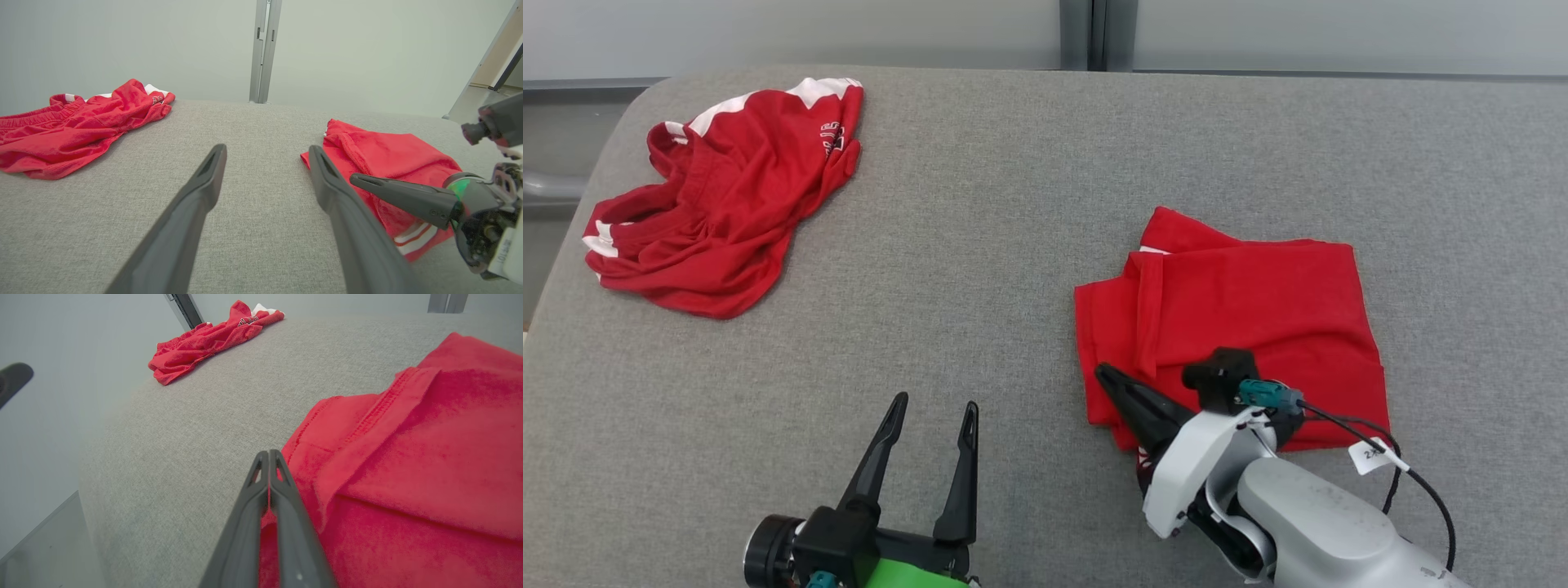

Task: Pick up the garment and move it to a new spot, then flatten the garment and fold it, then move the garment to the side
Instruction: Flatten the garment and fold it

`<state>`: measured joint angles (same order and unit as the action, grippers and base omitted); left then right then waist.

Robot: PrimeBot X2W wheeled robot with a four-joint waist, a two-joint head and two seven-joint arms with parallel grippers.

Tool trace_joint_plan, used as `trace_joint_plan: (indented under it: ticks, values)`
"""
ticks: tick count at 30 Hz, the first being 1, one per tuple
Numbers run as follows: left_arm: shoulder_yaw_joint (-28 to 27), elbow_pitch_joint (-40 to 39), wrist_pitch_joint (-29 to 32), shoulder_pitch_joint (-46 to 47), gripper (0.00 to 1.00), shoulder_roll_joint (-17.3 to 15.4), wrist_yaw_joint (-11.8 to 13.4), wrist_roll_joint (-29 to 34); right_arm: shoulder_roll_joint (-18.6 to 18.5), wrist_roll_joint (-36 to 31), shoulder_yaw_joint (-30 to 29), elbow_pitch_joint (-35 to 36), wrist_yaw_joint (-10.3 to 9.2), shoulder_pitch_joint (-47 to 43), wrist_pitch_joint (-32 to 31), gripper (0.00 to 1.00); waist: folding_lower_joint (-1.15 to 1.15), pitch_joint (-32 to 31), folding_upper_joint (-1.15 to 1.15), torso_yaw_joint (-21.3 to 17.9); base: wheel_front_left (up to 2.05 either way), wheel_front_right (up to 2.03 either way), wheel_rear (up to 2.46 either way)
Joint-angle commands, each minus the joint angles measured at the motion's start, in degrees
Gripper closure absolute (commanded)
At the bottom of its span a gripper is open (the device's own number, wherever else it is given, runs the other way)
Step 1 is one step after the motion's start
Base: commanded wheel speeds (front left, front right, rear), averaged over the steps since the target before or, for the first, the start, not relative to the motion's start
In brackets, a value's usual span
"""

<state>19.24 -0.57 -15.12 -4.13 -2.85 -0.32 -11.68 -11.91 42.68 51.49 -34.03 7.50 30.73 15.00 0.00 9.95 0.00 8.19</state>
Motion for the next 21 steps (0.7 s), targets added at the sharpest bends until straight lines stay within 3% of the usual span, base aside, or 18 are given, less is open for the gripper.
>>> trace_joint_plan:
  ticks: [1,7,13,14,15,16,21]
  values:
    - [-0.2,0.2,0.0,-0.2,0.00,-0.1,-0.2,0.1,0.4,-0.6,0.5,0.5,-0.03,-0.5,0.2,1.00,0.00,-0.3,0.00,0.3,0.00,0.00,0.00]
    - [-0.3,0.3,0.0,-0.8,0.00,-0.1,-0.1,0.2,3.6,-0.6,4.7,2.3,-0.03,0.4,0.2,1.00,0.00,-1.3,0.00,0.5,0.00,0.00,0.00]
    - [-1.5,-0.3,0.0,-1.8,0.00,-0.1,0.4,-0.1,2.0,-3.6,3.0,7.8,-0.04,-1.7,0.2,0.98,0.00,-2.5,0.00,-1.2,0.00,0.00,0.00]
    - [-1.6,-0.4,0.0,-2.0,0.00,-0.1,0.4,-0.3,1.8,-4.4,1.6,8.6,-0.04,-2.5,0.2,0.66,0.00,-2.7,0.00,-1.6,0.00,0.00,0.00]
    - [-1.9,-0.5,0.0,-2.2,0.00,-0.1,0.5,-0.6,1.6,-5.3,-0.4,9.6,-0.04,-3.8,0.2,0.08,0.00,-2.9,0.00,-2.2,0.00,0.00,0.00]
    - [-2.1,-0.7,0.0,-2.4,0.00,-0.1,0.6,-0.8,1.4,-6.3,-2.5,10.6,-0.03,-4.9,0.2,0.00,0.00,-3.1,0.00,-2.7,0.00,0.00,0.00]
    - [-3.8,-1.1,0.0,-3.2,0.00,-0.1,1.2,-1.4,1.2,-12.3,-14.5,17.3,-0.03,-13.2,0.2,0.00,0.00,-4.6,0.00,-5.6,0.00,0.00,0.00]
